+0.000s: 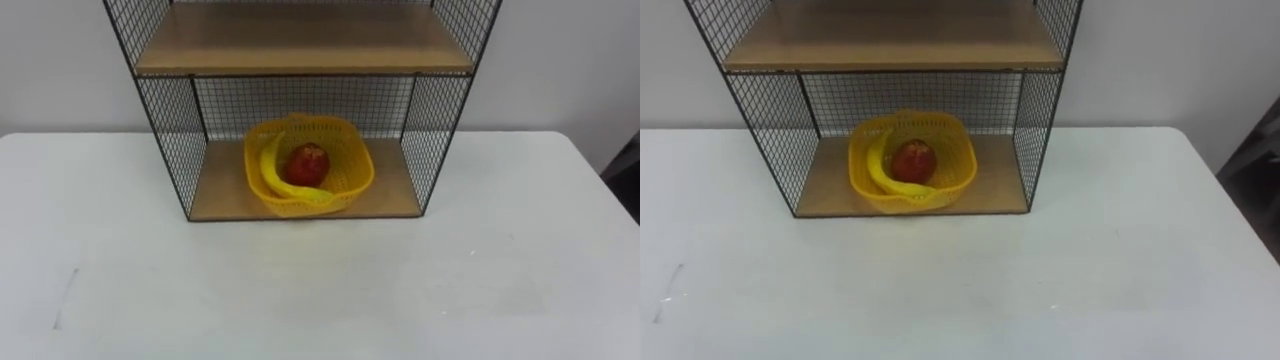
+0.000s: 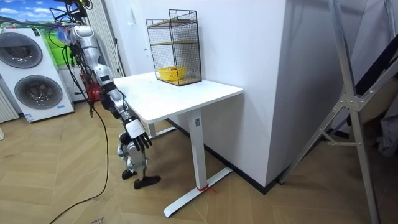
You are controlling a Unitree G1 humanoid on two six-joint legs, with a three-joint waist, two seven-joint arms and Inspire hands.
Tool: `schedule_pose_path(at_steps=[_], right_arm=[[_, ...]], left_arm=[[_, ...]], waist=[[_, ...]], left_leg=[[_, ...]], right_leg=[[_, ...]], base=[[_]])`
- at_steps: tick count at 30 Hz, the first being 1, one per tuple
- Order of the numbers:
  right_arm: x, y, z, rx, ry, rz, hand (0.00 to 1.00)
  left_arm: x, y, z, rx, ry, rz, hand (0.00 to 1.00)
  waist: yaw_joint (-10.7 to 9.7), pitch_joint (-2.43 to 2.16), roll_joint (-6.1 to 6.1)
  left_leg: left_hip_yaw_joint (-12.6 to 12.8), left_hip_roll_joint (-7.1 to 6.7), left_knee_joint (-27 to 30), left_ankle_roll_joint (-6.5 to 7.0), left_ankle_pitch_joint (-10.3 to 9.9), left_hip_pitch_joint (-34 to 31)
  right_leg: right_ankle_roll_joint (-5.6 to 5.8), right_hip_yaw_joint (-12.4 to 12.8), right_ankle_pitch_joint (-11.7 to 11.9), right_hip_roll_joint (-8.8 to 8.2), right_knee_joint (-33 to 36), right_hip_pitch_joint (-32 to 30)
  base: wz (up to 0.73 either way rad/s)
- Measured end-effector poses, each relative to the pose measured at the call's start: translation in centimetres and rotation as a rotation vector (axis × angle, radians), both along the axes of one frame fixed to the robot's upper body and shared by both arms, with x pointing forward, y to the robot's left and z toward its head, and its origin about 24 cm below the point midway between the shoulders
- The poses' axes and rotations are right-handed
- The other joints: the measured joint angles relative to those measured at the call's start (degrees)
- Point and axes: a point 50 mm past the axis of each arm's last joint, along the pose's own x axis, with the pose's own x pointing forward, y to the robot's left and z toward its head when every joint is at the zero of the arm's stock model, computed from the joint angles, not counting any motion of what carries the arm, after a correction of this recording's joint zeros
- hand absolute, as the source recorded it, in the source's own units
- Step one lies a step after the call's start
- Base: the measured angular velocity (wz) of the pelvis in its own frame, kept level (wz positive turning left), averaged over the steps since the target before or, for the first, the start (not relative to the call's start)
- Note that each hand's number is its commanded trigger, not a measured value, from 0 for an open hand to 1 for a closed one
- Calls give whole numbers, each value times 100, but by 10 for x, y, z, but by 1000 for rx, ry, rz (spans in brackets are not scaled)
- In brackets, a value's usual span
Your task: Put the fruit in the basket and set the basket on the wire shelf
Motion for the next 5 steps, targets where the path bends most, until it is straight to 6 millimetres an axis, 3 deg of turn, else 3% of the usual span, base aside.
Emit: schedule_pose_path(at_steps=[5], right_arm=[[0, 4, -1, 17, -4, -6, 0]], left_arm=[[0, -3, -1, -23, 4, -18, 0]], waist=[[-17, -1, 9]], left_leg=[[-2, -1, -5, 5, 9, 18]], right_leg=[[7, 6, 11, 0, 8, 15]], base=[[0]])
